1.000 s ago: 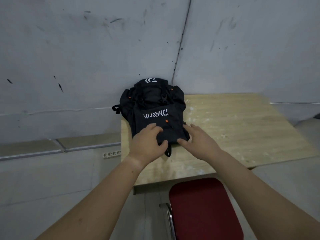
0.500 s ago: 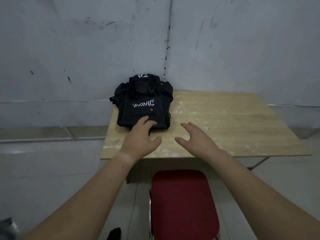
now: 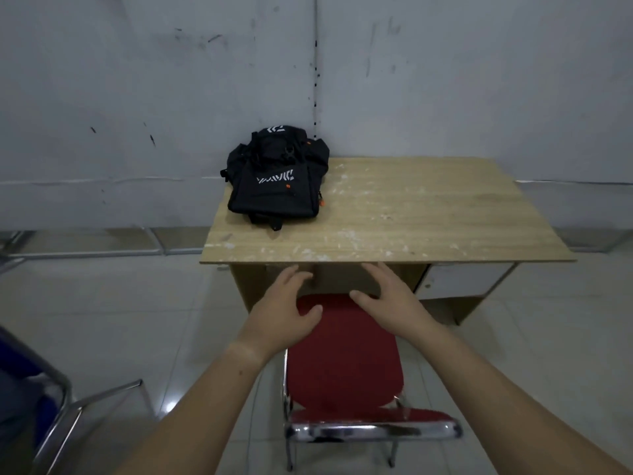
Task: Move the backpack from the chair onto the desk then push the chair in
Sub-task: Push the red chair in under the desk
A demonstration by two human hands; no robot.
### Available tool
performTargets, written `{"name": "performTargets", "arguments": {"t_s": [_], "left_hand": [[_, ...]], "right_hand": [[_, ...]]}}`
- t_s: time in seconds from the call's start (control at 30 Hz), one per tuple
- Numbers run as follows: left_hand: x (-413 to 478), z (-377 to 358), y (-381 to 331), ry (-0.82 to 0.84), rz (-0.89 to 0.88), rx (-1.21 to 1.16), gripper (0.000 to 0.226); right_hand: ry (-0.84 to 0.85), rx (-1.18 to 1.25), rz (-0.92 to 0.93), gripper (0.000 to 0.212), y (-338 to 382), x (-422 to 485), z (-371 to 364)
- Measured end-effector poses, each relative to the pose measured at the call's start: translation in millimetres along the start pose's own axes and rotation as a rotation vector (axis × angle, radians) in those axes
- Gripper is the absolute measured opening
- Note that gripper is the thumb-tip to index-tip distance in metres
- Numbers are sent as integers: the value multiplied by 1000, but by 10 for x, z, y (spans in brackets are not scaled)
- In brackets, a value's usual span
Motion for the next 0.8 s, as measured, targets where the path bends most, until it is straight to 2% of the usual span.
{"name": "performTargets", "arguments": {"t_s": [0.27,0.47,0.57,0.67,0.73,0.8], "left_hand": [[-852,-634,64,60,12,-46,73],[-1289,-881,72,77,-25,-14,83],[-1319,-982,24,104,-53,52,86],[-1291,-1220,125,188,-48,189,93],[-1282,-1506,301,325,3,340,91],[-1251,-1697,431,399,52,424,64]], "right_hand": [[-22,125,-197,75,-718,-968,-232],[-14,162,-173,79,-900,-1345,-474],[36,128,-131,88,-978,-1369,-562],[147,-89,-83,101,-1186,-1373,-691],[203,-372,-30,81,-1312,-1353,-773],[209,-665,22,43,-1327,-1284,-810]]}}
Point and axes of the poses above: each hand's wrist, its own x-axis towards the middle knuckle, its own z-axis out of the back of the hand, y = z × x, the point moved 10 cm from there along x, towards the middle knuckle, and after that the axes turned 1 degree about z, right-handed, at the moved point
